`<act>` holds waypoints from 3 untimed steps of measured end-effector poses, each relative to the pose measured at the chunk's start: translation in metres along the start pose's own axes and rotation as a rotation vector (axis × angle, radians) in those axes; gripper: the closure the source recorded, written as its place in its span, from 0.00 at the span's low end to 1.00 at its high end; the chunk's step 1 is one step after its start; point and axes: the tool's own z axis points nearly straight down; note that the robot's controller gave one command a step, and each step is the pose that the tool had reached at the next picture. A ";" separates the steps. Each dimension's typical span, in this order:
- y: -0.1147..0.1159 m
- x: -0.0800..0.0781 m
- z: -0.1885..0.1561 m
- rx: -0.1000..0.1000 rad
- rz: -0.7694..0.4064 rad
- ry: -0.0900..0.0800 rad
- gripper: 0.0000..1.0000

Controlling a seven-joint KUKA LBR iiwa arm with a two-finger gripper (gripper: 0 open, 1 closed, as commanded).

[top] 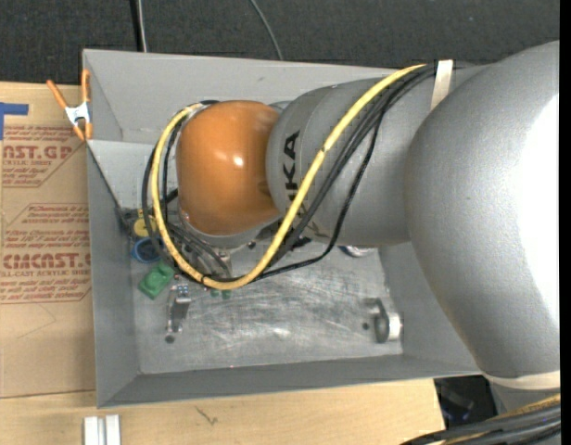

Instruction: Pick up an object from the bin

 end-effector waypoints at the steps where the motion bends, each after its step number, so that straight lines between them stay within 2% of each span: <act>1: -0.016 -0.039 0.080 -0.002 0.105 -0.007 0.00; 2: -0.021 -0.041 0.080 0.006 0.108 -0.009 1.00; 3: -0.017 -0.039 0.081 -0.001 0.106 -0.007 0.00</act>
Offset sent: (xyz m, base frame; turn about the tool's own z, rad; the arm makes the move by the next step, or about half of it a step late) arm 0.0446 -0.0191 -0.0945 0.1109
